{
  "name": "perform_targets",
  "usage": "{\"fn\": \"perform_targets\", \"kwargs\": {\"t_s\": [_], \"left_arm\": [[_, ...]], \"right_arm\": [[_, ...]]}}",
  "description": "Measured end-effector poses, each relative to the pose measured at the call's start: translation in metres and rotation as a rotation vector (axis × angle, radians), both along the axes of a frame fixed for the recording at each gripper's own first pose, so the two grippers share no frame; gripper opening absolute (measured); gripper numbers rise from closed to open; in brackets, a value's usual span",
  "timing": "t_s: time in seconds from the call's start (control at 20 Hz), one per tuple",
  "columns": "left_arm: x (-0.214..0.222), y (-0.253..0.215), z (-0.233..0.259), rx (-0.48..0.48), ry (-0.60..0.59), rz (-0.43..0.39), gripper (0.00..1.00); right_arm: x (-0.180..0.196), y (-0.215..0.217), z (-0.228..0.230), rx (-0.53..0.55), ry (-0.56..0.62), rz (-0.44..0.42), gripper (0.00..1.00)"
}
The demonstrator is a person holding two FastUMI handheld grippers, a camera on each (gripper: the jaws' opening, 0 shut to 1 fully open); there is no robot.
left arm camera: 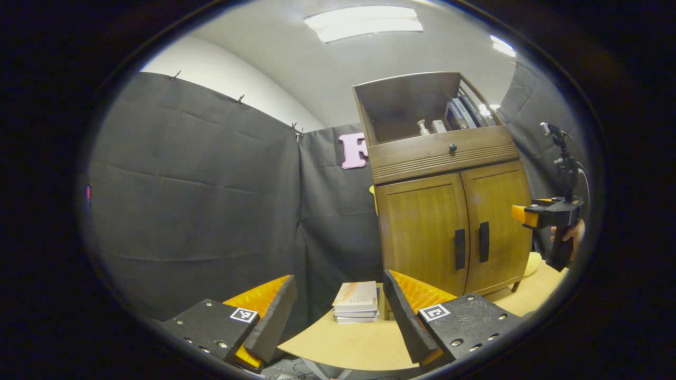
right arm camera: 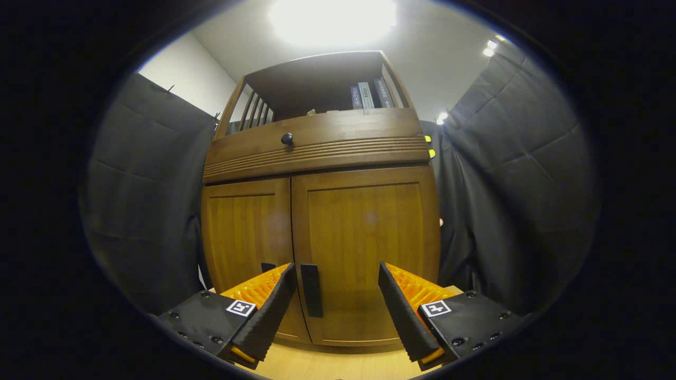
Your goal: Open the right door of the double-door shoe cabinet with the right hand, and open the left door with the left hand.
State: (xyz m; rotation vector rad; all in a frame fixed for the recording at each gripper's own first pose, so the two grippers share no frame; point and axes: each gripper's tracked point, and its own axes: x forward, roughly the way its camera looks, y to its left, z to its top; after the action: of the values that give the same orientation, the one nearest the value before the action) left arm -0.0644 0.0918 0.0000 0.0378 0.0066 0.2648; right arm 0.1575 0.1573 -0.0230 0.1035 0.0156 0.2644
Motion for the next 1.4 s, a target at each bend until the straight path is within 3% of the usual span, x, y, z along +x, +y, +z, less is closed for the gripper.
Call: {"fn": "perform_targets", "kwargs": {"t_s": [0.85, 1.0, 1.1, 1.2, 1.25, 1.35, 1.4], "left_arm": [[-0.029, 0.031, 0.0, 0.041, 0.024, 0.133, 0.96], [-0.03, 0.031, -0.002, 0.045, 0.031, 0.142, 0.96], [-0.031, 0.031, -0.002, 0.046, 0.033, 0.147, 0.96], [-0.031, 0.032, -0.002, 0.048, 0.034, 0.151, 0.96], [-0.03, 0.032, -0.002, 0.05, 0.033, 0.152, 0.96], [-0.03, 0.032, -0.002, 0.053, 0.033, 0.153, 0.96], [-0.03, 0.031, -0.002, 0.051, 0.032, 0.152, 0.96]], "right_arm": [[0.086, 0.068, -0.076, -0.043, 0.13, 0.033, 0.98], [0.096, 0.074, -0.086, -0.039, 0.147, 0.029, 0.92], [0.101, 0.079, -0.096, -0.035, 0.171, 0.028, 0.8], [0.105, 0.082, -0.103, -0.029, 0.195, 0.031, 0.83], [0.105, 0.082, -0.105, -0.025, 0.2, 0.021, 0.77], [0.109, 0.083, -0.108, -0.019, 0.211, 0.019, 0.43], [0.111, 0.082, -0.11, -0.018, 0.217, 0.013, 0.6]]}}
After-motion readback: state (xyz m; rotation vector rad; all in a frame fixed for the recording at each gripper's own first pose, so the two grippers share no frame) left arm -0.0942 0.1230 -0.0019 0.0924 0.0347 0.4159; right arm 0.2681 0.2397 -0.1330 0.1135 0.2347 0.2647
